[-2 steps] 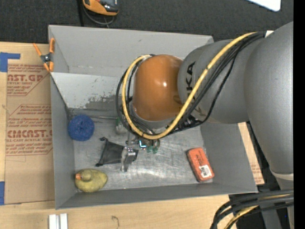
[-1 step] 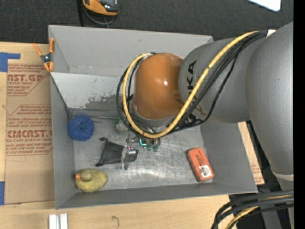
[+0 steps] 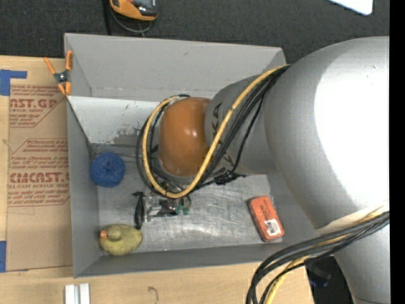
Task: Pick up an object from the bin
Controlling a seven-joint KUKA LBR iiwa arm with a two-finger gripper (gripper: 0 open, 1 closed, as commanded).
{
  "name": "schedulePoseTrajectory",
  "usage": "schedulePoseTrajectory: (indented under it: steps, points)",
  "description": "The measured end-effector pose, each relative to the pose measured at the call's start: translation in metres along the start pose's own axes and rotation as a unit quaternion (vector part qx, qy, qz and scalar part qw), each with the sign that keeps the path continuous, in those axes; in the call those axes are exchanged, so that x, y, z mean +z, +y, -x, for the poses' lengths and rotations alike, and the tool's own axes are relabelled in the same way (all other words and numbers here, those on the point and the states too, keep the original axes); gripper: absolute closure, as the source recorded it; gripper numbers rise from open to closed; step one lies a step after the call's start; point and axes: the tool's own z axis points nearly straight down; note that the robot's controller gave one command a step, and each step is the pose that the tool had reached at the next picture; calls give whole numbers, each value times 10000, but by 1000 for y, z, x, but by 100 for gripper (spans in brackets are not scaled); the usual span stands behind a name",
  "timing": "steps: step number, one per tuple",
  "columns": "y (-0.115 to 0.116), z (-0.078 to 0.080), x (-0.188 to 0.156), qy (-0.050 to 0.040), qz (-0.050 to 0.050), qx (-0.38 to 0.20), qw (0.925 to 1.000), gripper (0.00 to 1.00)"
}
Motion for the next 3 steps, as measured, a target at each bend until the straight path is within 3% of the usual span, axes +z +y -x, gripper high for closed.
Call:
schedulePoseTrajectory:
  steps: [3]
  points:
    - [0, 0, 0, 0, 3, 1, 10000, 100]
